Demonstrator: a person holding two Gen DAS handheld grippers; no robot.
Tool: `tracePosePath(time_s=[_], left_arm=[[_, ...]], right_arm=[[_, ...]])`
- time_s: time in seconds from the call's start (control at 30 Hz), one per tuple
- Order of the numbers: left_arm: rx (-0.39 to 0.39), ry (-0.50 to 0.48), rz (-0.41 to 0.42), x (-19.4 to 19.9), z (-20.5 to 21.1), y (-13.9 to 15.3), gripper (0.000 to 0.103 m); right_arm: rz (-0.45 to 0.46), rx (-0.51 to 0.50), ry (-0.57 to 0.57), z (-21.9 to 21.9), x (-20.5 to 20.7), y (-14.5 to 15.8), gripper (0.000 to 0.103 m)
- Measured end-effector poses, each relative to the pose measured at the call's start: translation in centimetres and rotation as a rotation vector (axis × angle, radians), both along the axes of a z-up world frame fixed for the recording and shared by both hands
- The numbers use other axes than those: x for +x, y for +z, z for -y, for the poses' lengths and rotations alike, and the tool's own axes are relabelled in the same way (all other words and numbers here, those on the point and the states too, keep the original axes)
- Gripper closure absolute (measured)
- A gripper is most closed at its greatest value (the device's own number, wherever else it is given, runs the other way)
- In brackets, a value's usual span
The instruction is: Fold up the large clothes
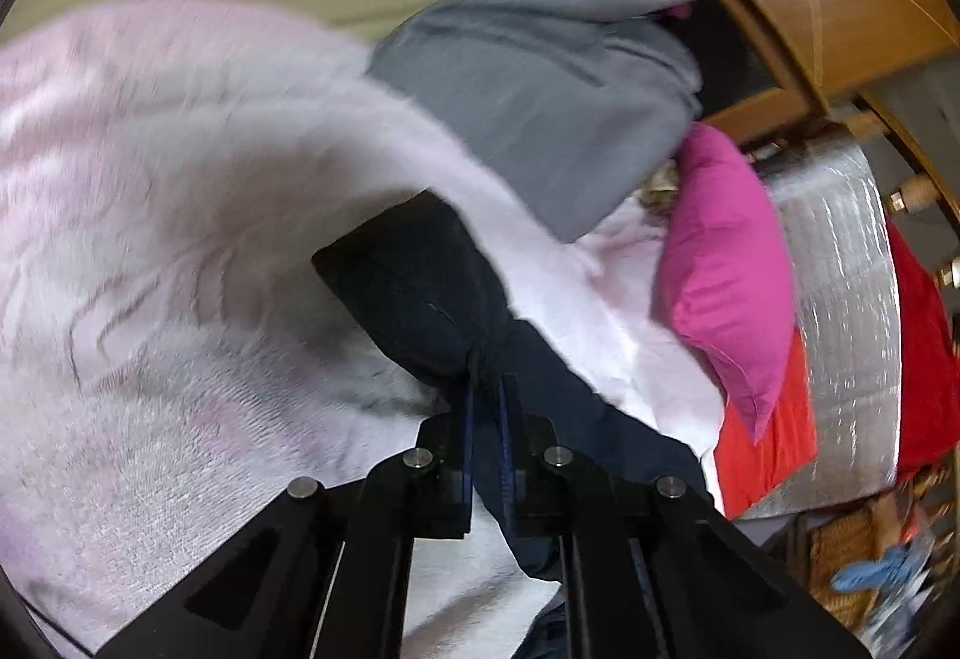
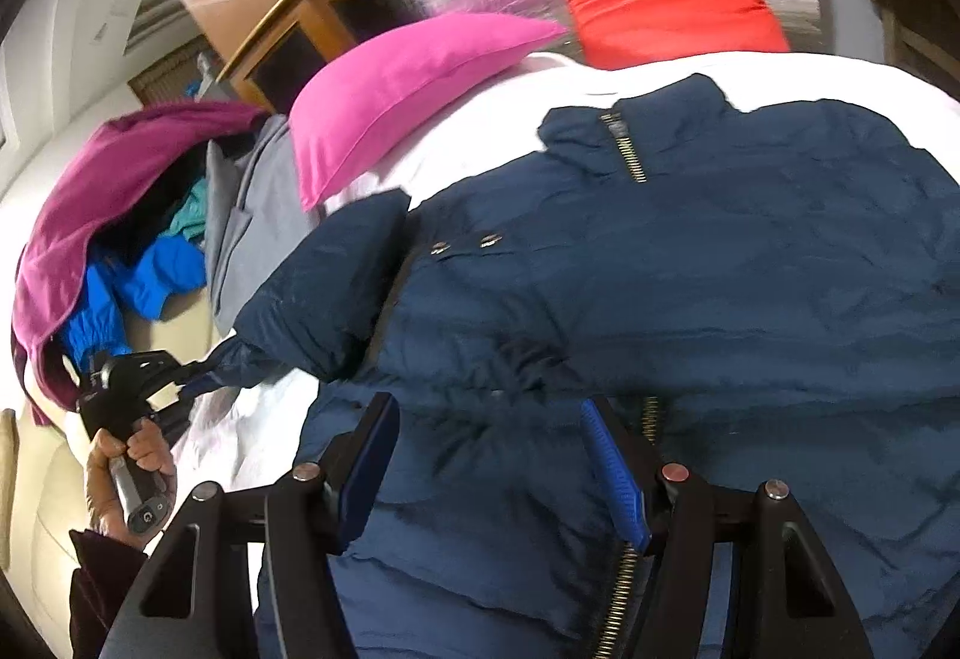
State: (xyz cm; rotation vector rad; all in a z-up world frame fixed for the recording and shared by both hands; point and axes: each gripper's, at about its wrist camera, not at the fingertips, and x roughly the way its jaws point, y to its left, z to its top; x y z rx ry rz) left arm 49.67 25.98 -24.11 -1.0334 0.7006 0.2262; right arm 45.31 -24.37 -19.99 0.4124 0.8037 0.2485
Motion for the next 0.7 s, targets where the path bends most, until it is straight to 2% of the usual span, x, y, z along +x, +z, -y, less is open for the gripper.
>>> tracePosePath(time_s=[0.33, 0.43, 0.53, 0.57, 0.63, 0.7], left_arm=[[0.049, -0.076, 0.145, -0.7, 2.3, 4.4, 0.099], [0.112, -0.136, 0.229, -1.4, 4.1, 7.2, 0.101], [0.217, -0.191, 0.293, -1.9, 6.6, 9.9, 0.101], [0.259, -0.202, 0.296, -1.9, 7.4, 10.6, 0.101], [0.285, -0.195, 0.28, -1.9, 7.8, 10.8, 0.101], [0.22, -0.17, 0.231, -1.6, 6.6, 9.7, 0.101]], right_arm=[[-0.013, 0.05, -0.09, 3.8, -1.2, -0.5, 0.036], [-0.009, 0.055, -0.105, 4.3, -1.4, -0.5, 0.036], [-0.002, 0.062, -0.119, 5.0, -1.9, -0.3, 0.036], [-0.001, 0.061, -0.122, 5.2, -2.1, -0.3, 0.036], [-0.003, 0.06, -0.126, 5.6, -2.4, -0.3, 0.036], [-0.003, 0.058, -0.129, 6.0, -2.7, -0.3, 0.036]])
